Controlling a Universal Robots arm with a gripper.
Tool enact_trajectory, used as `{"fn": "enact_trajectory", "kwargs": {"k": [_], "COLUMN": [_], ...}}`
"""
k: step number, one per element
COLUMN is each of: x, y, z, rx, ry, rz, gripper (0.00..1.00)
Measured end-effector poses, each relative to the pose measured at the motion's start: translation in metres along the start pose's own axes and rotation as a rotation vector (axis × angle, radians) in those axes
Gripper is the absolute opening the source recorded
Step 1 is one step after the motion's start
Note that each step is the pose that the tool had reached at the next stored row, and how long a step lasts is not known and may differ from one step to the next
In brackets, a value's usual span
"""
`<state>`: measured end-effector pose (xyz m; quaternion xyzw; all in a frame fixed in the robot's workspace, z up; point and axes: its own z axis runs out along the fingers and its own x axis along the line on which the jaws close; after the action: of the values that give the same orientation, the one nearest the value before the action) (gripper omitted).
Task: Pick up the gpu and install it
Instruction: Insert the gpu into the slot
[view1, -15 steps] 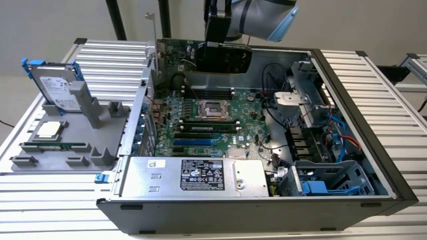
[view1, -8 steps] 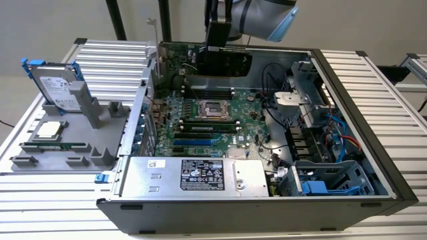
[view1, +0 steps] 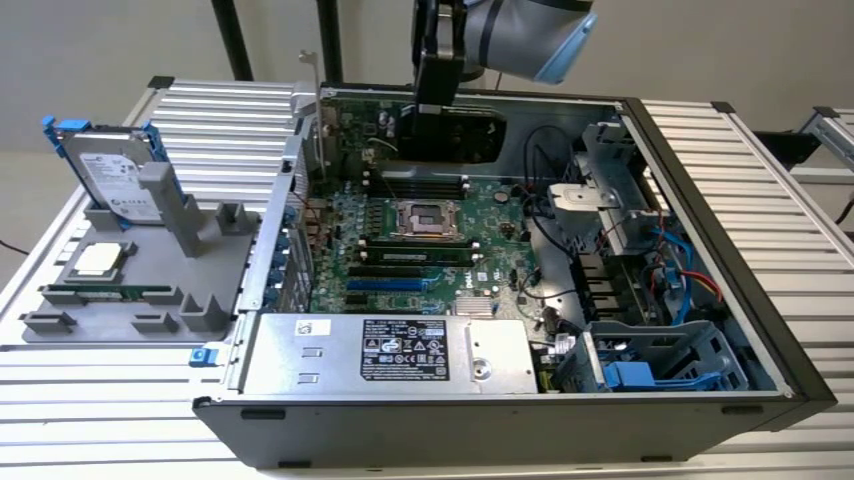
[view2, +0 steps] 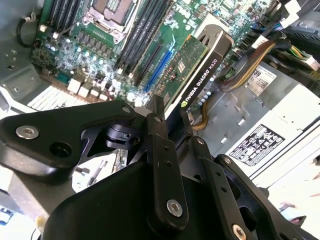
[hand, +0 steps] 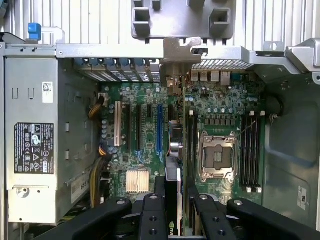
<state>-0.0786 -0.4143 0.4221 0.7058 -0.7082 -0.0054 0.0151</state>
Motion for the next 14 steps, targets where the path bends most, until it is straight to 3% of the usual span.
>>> {"fn": "enact_trajectory", "kwargs": {"k": [8,14], "x": [0.0,-0.0001], "y": [-0.0001,-0.0002], "z": [0.0003,0.0027], "rx": [0.0002,0.0031], "ry": [0.0005,0.0079], "rz": [0.0,0.0], "gripper": [0.0,0.0]}}
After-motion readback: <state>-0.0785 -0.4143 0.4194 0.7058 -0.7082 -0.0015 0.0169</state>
